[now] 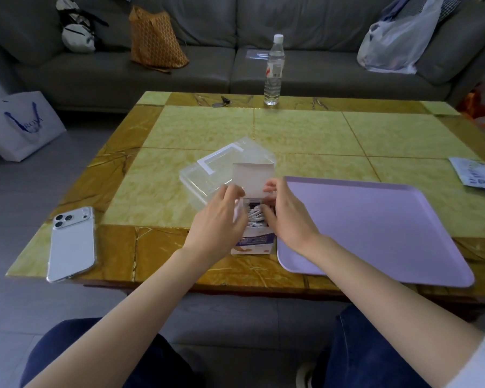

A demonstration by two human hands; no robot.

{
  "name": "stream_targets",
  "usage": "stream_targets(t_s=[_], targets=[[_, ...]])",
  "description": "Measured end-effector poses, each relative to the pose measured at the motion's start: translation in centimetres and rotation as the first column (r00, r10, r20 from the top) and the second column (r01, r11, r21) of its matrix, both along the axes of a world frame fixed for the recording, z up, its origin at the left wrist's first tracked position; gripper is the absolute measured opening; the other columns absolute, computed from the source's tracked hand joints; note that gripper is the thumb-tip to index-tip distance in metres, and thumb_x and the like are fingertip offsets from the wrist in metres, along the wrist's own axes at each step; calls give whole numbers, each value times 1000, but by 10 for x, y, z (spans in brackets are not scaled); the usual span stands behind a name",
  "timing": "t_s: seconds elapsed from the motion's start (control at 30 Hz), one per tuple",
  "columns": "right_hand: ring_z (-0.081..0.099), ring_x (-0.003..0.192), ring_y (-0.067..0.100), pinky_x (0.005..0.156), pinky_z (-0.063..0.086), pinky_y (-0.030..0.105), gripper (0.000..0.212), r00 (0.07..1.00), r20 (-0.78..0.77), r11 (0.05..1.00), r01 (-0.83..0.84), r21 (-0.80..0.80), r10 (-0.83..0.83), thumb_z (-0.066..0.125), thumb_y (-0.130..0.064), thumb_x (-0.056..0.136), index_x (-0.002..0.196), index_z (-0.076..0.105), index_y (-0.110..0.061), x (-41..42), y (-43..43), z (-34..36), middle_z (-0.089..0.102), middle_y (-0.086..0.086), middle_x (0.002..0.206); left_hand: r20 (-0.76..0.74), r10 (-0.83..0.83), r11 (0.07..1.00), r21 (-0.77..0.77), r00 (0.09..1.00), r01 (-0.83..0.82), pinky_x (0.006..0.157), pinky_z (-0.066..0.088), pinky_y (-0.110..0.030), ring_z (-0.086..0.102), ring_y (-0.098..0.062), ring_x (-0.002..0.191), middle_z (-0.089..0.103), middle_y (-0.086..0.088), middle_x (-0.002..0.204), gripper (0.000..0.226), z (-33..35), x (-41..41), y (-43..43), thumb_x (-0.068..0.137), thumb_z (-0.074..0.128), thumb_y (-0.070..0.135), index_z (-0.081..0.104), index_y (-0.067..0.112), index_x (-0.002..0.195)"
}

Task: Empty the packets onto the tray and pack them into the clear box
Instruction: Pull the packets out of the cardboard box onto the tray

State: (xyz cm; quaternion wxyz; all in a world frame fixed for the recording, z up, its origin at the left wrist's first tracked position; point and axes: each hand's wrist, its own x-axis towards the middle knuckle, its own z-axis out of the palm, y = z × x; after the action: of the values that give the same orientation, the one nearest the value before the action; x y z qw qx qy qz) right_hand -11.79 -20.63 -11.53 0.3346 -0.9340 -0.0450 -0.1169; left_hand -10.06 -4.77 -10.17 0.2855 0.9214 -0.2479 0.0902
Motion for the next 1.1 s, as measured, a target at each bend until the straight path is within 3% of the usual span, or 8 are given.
stream_targets(t_s=[0.07,0.13,0.27,0.43,0.6,0.77,0.9,1.1], targets=[[59,102,21,89,48,35,45,1000,-18,1000,5,-18,-5,52,-9,93,134,34,-7,2,-3,1,50,9,130,44,33,999,-2,999,-33,66,44,-30,51,-19,95,48,-1,117,24,3,4,4,92,47,11,46,12,116],[60,100,22,88,48,34,39,999,-47,999,-8,-42,6,52,-7,92,130,45,-9,7,-4,3,57,8,122,135,32,995,88,990,-44,80,40,-30,45,-22,105,49,-5,116,35,1,11,10,82,51,-2,53,10,114],[59,104,20,94,45,32,27,990,-111,993,-99,-56,92,57,-8,91,117,62,-8,13,-7,12,62,6,120,99,-49,968,248,994,23,96,33,-30,45,-19,115,58,0,120,32,-2,21,17,91,47,1,61,17,116],[59,103,20,87,44,25,15,973,-161,958,-197,-207,166,59,-13,91,102,67,-6,9,-22,22,61,5,116,-74,-2,998,61,997,7,75,50,-34,59,-17,90,61,-1,111,24,7,14,14,96,41,16,58,16,114],[58,98,18,81,47,32,17,973,-180,906,-203,-370,145,57,-11,91,103,68,-15,10,-27,31,60,-1,107,-258,-23,997,69,966,42,80,48,-31,58,-19,94,49,-3,129,32,-5,9,4,98,43,23,48,17,128],[53,103,15,74,43,29,13,989,-74,837,-145,-527,125,55,-20,91,99,66,-21,10,-19,32,61,-6,105,-231,49,999,35,972,-42,73,50,-35,60,-19,86,53,0,125,26,-5,18,-1,97,42,30,51,19,120],[50,109,15,78,44,30,17,980,-143,785,-199,-586,142,55,-27,92,105,66,-24,13,-12,37,59,-6,109,-282,57,998,-4,958,-60,76,51,-39,59,-23,88,60,-6,114,23,-4,25,-9,96,47,26,45,12,115],[43,109,20,78,36,29,26,967,-165,672,-252,-696,192,53,-14,93,114,65,-22,15,-1,34,52,1,111,-302,148,972,-132,942,-196,69,44,-29,59,-22,84,58,-2,90,36,-6,29,-14,92,56,24,42,10,122]])
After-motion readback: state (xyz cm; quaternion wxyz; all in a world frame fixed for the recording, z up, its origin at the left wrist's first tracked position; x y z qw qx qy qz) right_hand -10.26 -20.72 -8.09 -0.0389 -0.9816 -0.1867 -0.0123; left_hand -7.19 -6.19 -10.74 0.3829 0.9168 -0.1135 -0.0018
